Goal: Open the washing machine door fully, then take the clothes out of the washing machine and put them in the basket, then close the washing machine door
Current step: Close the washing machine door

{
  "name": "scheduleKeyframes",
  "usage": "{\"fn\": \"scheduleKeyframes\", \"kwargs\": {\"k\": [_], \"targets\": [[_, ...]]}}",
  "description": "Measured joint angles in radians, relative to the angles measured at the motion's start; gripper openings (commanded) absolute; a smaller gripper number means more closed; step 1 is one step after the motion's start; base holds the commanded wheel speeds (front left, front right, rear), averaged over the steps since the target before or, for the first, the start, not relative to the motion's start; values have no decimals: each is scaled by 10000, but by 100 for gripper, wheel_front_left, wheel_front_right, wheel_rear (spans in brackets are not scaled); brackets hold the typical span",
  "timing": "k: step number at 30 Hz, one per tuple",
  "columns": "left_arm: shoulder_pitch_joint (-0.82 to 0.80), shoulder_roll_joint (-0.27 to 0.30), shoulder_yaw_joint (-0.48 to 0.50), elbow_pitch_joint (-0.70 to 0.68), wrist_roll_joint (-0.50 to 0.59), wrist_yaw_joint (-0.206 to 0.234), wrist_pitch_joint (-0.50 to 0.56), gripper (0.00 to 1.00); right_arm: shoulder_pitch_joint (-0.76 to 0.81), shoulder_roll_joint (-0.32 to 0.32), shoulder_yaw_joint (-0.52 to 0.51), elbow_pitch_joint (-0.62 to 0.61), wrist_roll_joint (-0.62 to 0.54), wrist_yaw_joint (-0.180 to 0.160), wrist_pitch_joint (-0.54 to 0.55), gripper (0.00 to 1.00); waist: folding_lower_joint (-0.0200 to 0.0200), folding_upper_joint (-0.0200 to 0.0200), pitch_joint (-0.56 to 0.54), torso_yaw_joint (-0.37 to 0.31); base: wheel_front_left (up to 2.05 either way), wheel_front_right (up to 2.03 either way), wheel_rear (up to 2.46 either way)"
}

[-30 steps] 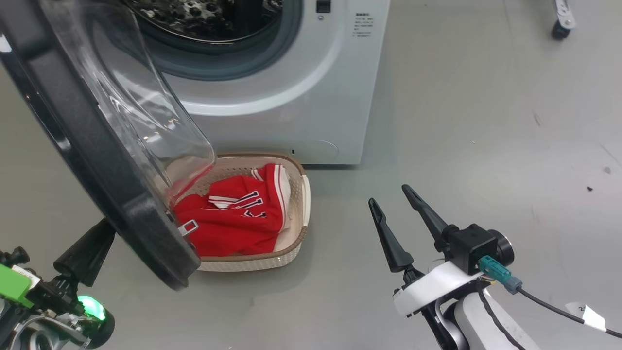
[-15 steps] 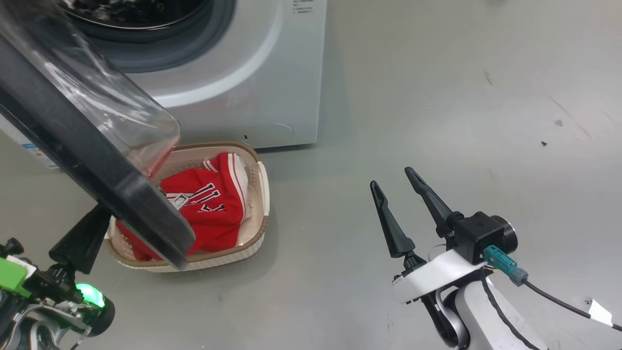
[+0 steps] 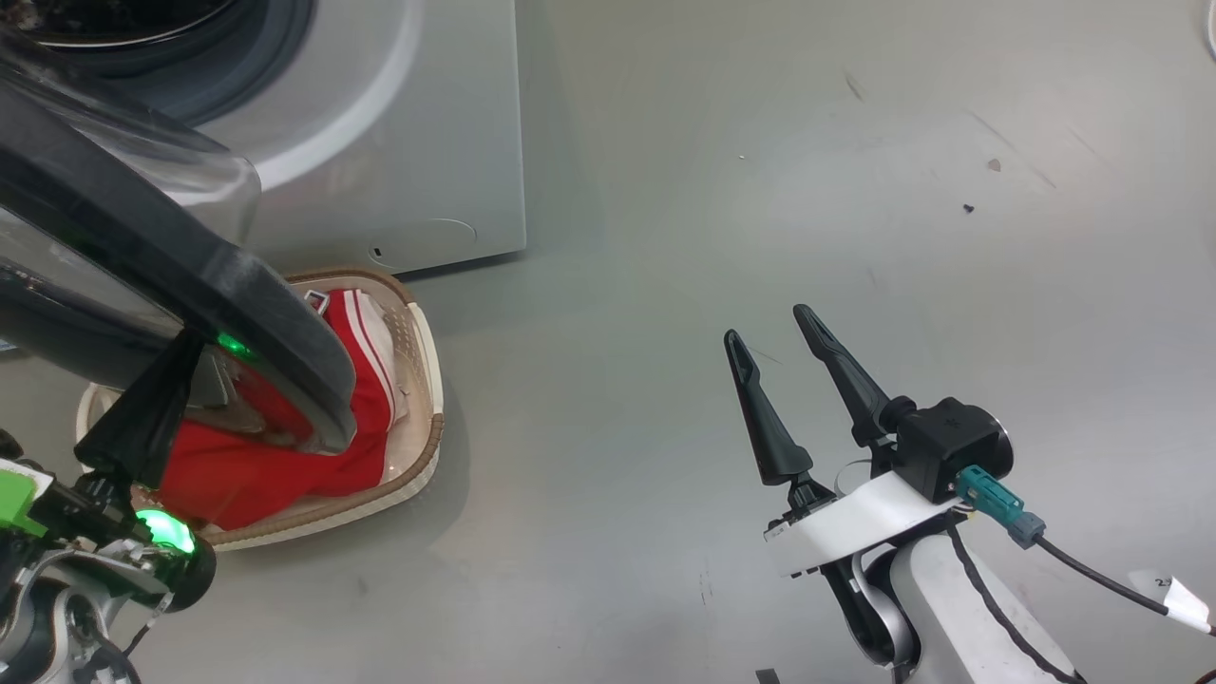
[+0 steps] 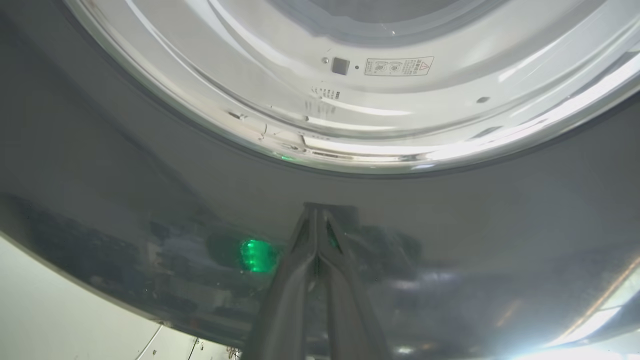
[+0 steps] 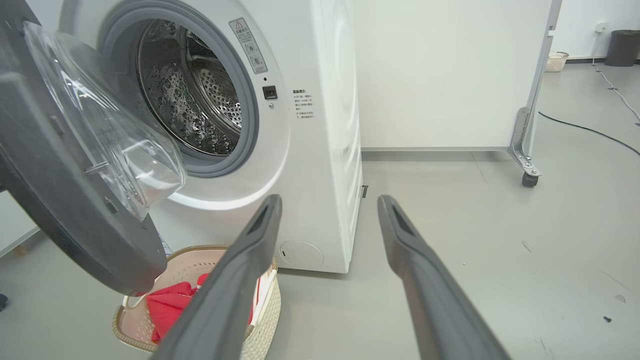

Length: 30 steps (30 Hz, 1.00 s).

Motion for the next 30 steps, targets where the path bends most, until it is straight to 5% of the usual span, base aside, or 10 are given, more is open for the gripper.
{"fn": "scheduleKeyframes", "kwargs": {"k": [16,30], "targets": [[-1177,-19,-88,349,2,27,-890,0,-56,10,42,-288,190,-180,-2,100,0,0,651,-1029,0,0,0],[-1805,-65,-629,941,29,27,-1315,0,-72,21,-194,-368,182,-439,0,100,0,0,760,-1144,0,0,0]]}}
